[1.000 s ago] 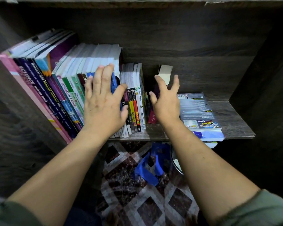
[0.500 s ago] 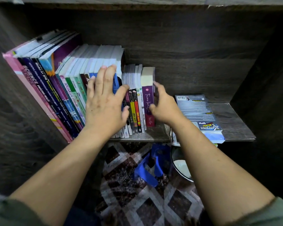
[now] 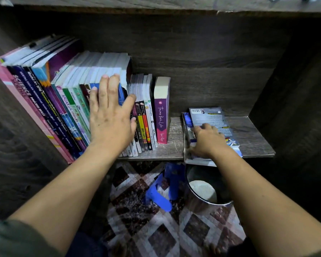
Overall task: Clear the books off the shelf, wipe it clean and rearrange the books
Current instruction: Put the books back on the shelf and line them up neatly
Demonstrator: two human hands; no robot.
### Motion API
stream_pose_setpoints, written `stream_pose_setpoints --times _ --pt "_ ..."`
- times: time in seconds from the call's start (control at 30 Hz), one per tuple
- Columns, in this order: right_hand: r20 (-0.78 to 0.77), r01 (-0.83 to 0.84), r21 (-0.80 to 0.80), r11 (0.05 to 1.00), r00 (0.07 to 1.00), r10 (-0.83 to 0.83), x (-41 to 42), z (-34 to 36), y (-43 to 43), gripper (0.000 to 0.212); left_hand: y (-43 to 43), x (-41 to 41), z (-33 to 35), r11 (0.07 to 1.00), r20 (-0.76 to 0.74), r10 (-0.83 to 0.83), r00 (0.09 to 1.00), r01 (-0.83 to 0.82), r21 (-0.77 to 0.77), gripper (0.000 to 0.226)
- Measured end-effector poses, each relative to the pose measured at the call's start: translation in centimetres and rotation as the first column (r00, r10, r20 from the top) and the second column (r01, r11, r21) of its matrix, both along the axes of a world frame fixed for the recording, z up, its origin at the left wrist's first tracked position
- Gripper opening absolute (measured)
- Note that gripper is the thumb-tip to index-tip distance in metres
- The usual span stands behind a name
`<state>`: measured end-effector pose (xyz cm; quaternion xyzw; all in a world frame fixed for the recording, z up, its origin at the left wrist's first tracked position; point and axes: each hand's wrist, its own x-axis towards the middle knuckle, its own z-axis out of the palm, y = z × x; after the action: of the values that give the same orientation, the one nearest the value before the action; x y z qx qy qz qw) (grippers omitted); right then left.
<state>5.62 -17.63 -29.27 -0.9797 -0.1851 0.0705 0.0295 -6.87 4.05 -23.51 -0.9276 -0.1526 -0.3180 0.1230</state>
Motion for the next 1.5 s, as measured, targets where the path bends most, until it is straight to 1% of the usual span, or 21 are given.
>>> stream_pose_setpoints --times 0.03,0.13,0.2,0.27,0.3,0.4,0.47,0.67,0.77,0.87,0.97,1.07,1.13,1.2,1.23,1.27,1.3,1.33,1.37,1.43,1.5 --pt "-0.012 0.012 -0.009 1.0 1.0 -0.012 0.1 -0.4 -0.8 0.075 0.0 0.0 0.0 1.0 0.002 0.001 1.0 -0.001 0.001 0.055" --pt "0.001 0.101 0.003 0.995 0.995 -0.101 0.2 -1.6 -2.1 0.079 0.0 0.0 0.0 1.0 0.008 0.003 1.0 -0.003 0.002 0.056" --pt "0.005 0.162 -0.024 0.986 0.987 -0.162 0.1 -2.3 -2.4 0.084 -0.1 0.1 0.0 1.0 0.014 0.008 1.0 -0.008 -0.004 0.056" --pt "0.018 0.165 -0.042 0.985 0.986 -0.165 0.1 -2.3 -2.5 0.083 -0.3 0.2 0.0 1.0 0.021 0.015 1.0 -0.015 -0.009 0.055" --pt "0.021 0.152 -0.045 0.987 0.988 -0.151 0.0 -2.0 -2.4 0.079 -0.4 0.3 0.0 1.0 0.023 0.021 1.0 -0.02 -0.014 0.056" --pt "0.014 0.099 -0.044 0.994 0.995 -0.098 -0.1 -0.8 -1.8 0.058 -0.7 0.4 0.1 0.999 0.02 0.034 0.999 -0.033 -0.023 0.056" --pt "0.053 0.066 -0.063 0.996 0.997 -0.063 -0.3 -0.6 -1.3 0.046 -0.6 0.4 0.1 0.999 0.021 0.026 0.999 -0.026 -0.022 0.055" --pt "0.165 0.031 -0.108 0.994 0.986 -0.013 -0.8 0.3 -0.8 0.031 -0.5 0.2 0.2 1.0 0.011 0.012 1.0 -0.012 -0.018 0.054" --pt "0.245 0.087 -0.056 0.995 0.967 -0.07 -0.9 0.4 -1.3 0.031 -0.6 0.2 0.2 1.0 0.01 0.013 1.0 -0.013 -0.02 0.055" --pt "0.337 0.146 -0.024 0.989 0.933 -0.129 -1.0 0.3 -2.0 0.04 -0.5 0.2 0.2 1.0 0.014 0.01 1.0 -0.01 -0.02 0.055" --pt "0.305 0.246 0.137 0.96 0.911 -0.277 -1.3 0.8 -1.8 0.034 -0.6 0.3 0.2 1.0 0.009 0.015 1.0 -0.015 -0.018 0.055" --pt "0.254 0.271 0.25 0.93 0.908 -0.333 -1.3 1.8 -1.6 0.041 -0.6 0.3 0.2 1.0 0.007 0.02 1.0 -0.02 -0.022 0.056" --pt "0.297 0.194 0.314 0.929 0.909 -0.291 -0.9 2.5 -1.5 0.041 -0.6 0.3 0.2 1.0 0.011 0.019 1.0 -0.019 -0.021 0.056" --pt "0.388 0.049 0.402 0.914 0.895 -0.219 -0.4 2.7 -1.2 0.031 -0.6 0.3 0.2 1.0 0.014 0.017 1.0 -0.017 -0.017 0.056" --pt "0.418 -0.03 0.477 0.878 0.887 -0.197 -0.4 3.0 -0.9 0.023 -0.7 0.3 0.2 1.0 0.016 0.016 1.0 -0.016 -0.016 0.056" --pt "0.403 -0.084 0.57 0.818 0.896 -0.189 -0.3 3.4 -0.5 0.018 -0.7 0.3 0.1 1.0 0.018 0.016 1.0 -0.015 -0.015 0.055" --pt "0.355 -0.117 0.657 0.744 0.92 -0.169 -0.6 4.2 -0.1 0.02 -0.7 0.4 0.1 1.0 0.021 0.015 1.0 -0.015 -0.014 0.055" --pt "0.342 -0.162 0.684 0.711 0.933 -0.116 -0.8 4.6 0.4 0.026 -0.7 0.4 0.1 1.0 0.025 0.015 1.0 -0.015 -0.015 0.054" --pt "0.355 -0.209 0.655 0.726 0.933 -0.052 -0.9 4.8 0.9 0.025 -0.7 0.4 0.1 1.0 0.027 0.016 1.0 -0.015 -0.015 0.054" --pt "0.391 -0.292 0.511 0.809 0.916 0.083 -1.1 4.5 2.2 0.021 -0.7 0.4 0.1 1.0 0.023 0.016 1.0 -0.016 -0.016 0.054" --pt "0.324 -0.336 0.493 0.802 0.927 0.189 -1.3 3.4 3.8 0.028 -0.6 0.2 0.2 1.0 0.018 0.011 1.0 -0.011 -0.018 0.055"
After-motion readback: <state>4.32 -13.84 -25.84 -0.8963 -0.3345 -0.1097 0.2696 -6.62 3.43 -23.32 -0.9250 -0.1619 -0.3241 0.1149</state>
